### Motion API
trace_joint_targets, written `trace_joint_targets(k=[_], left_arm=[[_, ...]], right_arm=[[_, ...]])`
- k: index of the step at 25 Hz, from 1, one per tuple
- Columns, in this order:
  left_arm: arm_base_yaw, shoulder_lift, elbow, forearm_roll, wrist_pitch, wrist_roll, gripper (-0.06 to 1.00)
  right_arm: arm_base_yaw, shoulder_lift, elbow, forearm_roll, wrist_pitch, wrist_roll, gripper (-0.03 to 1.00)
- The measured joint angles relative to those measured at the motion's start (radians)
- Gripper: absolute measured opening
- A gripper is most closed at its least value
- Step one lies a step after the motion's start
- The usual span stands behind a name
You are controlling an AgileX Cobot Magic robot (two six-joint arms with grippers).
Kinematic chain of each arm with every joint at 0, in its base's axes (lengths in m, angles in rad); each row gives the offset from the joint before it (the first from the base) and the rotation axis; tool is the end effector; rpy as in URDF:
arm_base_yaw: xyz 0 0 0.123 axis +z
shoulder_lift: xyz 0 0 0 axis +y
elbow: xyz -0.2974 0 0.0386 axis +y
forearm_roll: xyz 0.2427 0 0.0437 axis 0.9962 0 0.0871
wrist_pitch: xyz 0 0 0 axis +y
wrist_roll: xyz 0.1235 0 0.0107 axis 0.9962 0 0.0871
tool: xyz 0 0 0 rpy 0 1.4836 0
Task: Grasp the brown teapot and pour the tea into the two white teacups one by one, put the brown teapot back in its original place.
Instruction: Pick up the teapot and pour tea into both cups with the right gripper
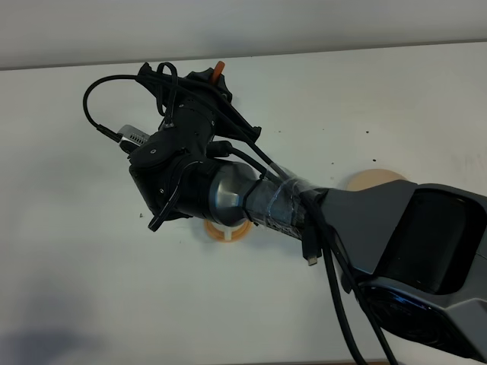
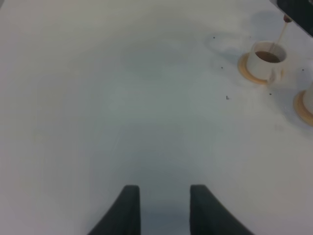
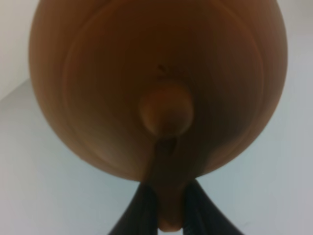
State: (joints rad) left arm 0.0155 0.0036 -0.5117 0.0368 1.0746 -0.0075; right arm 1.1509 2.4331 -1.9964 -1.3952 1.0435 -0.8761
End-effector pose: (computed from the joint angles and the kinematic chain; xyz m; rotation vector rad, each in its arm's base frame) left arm 0.0034 0.0041 0.2617 -0.0258 2.0497 0.0491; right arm 0.3171 0.4514 0.1852 -2.2793 0.4959 -1.6312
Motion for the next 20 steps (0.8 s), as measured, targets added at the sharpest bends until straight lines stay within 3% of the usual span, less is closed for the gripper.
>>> trace_joint_targets(k=[20], left_arm=[[0.000, 0.000, 0.000, 0.000, 0.000, 0.000, 0.25]], right_arm=[[0.018, 0.000, 0.000, 0.006, 0.003, -0.018, 0.09]])
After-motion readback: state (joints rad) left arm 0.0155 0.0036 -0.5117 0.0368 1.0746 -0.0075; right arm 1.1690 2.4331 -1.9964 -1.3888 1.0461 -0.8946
